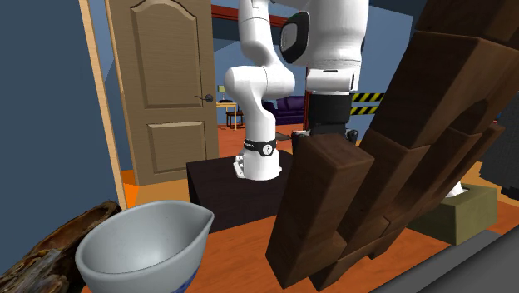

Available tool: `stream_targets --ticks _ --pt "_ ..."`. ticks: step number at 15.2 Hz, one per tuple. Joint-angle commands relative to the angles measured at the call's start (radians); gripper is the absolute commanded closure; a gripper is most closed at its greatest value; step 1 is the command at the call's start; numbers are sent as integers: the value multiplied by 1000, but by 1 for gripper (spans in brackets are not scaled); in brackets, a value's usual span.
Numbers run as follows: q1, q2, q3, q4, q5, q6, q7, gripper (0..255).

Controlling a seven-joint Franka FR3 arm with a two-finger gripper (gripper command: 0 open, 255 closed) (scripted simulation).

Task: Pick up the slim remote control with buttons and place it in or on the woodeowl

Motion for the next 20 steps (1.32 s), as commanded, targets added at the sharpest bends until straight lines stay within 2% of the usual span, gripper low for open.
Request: stream_targets --ticks 1,7,13,20 --pt "2 -32 4 8 1 -40 4 255" --pt "2 -98 6 37 1 -136 4 255" --pt "-92 -87 -115 53 -62 -136 -157 255" --pt "-179 -15 -253 132 -105 -133 -351 255"
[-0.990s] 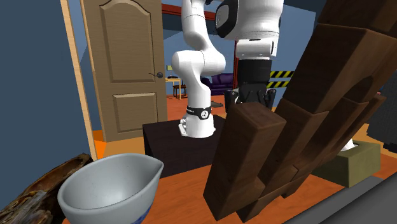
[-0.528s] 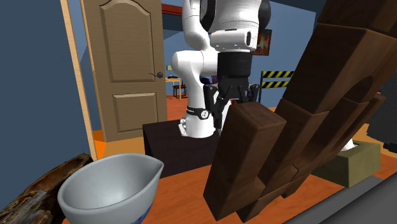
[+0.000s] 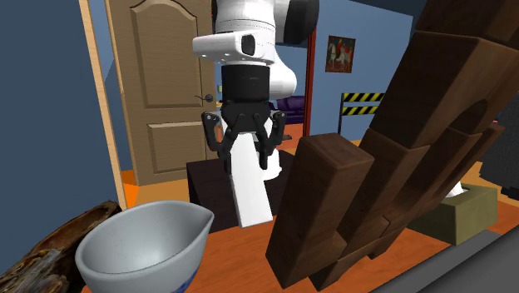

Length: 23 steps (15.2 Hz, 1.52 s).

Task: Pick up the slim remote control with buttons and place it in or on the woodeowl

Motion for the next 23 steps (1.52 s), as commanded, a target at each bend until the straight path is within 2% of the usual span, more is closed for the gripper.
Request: stream_targets --ticks 1,6,10,17,21,22,23 --pt "-18 29 -37 33 -3 -2 -56 255" --pt "-57 119 -129 130 12 -2 -204 255" --pt "-84 209 -194 226 54 -9 -330 255" --pt "-148 402 -272 434 185 -45 -563 255" --pt "-212 526 -287 578 272 -87 -688 255" --pt "-242 576 -288 639 305 -108 -731 255" --pt "-246 584 -284 635 310 -96 -735 255"
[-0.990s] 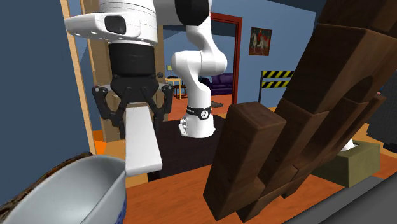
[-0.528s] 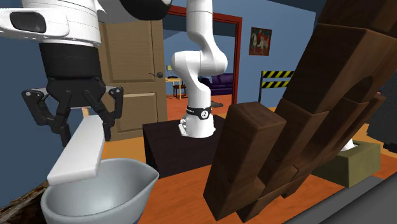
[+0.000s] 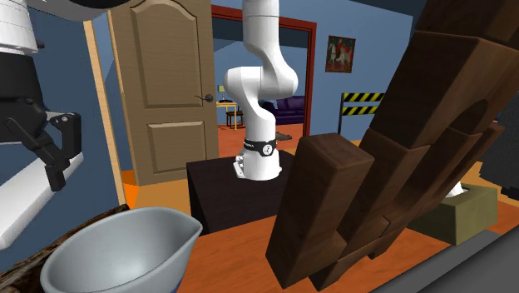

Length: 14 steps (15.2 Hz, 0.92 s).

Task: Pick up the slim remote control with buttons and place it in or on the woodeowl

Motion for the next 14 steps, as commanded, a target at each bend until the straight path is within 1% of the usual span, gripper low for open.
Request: stream_targets --ticks 1,14 --pt "-18 41 6 22 29 12 -30 255" --pt "-54 155 51 -12 117 143 -86 255"
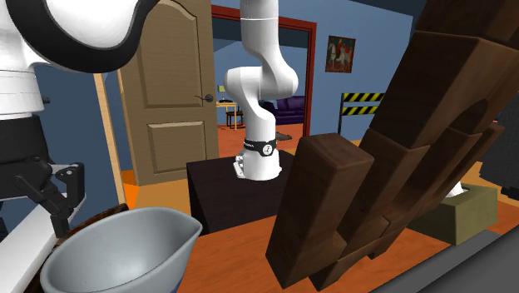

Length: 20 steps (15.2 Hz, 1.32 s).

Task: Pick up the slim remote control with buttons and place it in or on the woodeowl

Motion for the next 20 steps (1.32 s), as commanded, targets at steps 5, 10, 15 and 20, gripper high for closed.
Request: stream_targets --ticks 5,10,15,20 --pt "-3 10 4 2 6 6 -4 255" --pt "-4 9 4 2 6 6 -4 0" --pt "14 -39 -18 11 -31 -46 21 0" --pt "27 -80 -34 25 -63 -94 42 0"
